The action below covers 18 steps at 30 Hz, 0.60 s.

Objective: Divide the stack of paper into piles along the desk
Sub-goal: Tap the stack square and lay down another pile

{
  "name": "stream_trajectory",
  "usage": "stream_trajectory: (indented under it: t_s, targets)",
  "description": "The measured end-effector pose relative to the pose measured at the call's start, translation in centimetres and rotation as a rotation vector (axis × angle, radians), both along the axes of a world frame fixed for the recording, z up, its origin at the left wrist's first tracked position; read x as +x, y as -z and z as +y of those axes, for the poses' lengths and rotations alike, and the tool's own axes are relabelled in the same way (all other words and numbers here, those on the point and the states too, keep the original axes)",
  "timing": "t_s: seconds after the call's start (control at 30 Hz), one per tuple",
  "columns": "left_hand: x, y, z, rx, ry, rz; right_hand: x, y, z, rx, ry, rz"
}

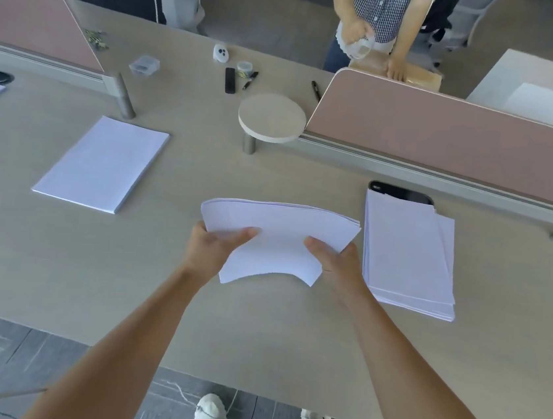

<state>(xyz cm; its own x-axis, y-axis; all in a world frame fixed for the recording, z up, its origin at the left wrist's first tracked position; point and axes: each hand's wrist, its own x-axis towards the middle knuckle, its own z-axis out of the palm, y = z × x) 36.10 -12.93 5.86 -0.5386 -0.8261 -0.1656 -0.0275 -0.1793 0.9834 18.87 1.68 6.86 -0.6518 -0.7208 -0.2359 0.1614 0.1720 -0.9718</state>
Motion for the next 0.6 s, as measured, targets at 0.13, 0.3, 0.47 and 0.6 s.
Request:
stream_trajectory:
  t_s: [0.13, 0.3, 0.47, 0.6]
  targets:
    - [1.1, 0.4, -1.2, -0.026, 0.059, 0.045, 0.0, -0.9, 0.5, 0.037, -0.083, 0.084]
    - [1.0, 0.0, -1.3, 0.002, 0.082, 0.033, 1.0, -1.3, 0.8, 0.059, -0.074, 0.055]
    - [0.2, -1.7, -1.0, -0.002, 0.046, 0.070, 1.1, -2.1, 0.5, 0.005, -0.015, 0.048]
    - [1.0, -1.3, -1.6, -0.036, 0.053, 0.108, 0.3, -2.5, 1.1, 0.009, -0.020, 0.054]
